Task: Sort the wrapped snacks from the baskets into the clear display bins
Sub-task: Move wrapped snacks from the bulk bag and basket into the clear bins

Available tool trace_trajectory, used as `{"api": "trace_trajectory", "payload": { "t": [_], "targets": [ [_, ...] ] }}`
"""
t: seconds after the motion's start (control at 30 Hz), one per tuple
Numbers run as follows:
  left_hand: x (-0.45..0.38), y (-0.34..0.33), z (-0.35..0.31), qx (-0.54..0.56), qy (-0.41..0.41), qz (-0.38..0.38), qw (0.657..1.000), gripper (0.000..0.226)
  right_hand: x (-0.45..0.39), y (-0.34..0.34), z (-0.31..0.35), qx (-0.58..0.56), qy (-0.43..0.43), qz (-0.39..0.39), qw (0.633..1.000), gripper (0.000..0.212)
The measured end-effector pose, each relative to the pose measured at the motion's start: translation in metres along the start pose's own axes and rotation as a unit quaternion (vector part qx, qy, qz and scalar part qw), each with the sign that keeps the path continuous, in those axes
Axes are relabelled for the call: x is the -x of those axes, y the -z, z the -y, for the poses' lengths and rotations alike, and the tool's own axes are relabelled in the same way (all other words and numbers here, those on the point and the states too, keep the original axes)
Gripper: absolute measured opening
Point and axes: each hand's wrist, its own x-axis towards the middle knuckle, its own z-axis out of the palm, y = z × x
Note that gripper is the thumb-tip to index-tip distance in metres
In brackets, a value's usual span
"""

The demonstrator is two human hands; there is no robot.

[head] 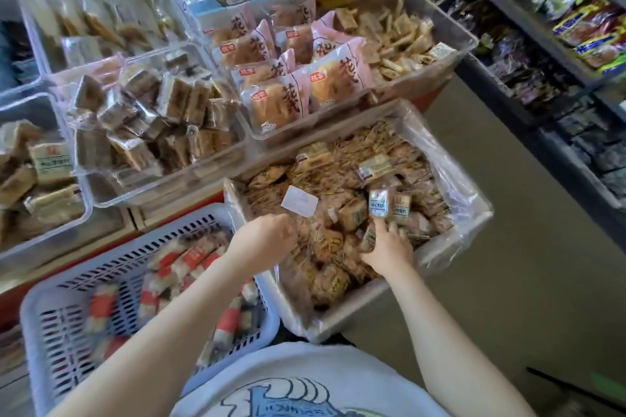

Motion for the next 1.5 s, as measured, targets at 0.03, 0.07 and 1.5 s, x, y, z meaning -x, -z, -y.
{"api": "trace_trajectory", "payload": {
  "t": [0.03, 0.07, 1.5],
  "targets": [
    [0.0, -0.001, -0.003, -0.006, 0.002, 0.002, 1.0, 0.029, -0.001, -0.001, -0.001, 0.001, 0.005, -0.011, 1.0, 0.095],
    [0.0, -0.002, -0.006, -0.016, -0.002, 0.001, 1.0, 0.031, -0.001, 0.001, 0.001, 0.003, 0.005, -0.022, 1.0, 0.095],
    [0.147, 0.14, 0.418, 0.223, 0.174, -0.497, 0.82, 0.03, 0.081, -0.049, 0.491, 0.111, 0.316, -0.245, 0.91, 0.018]
  ]
}}
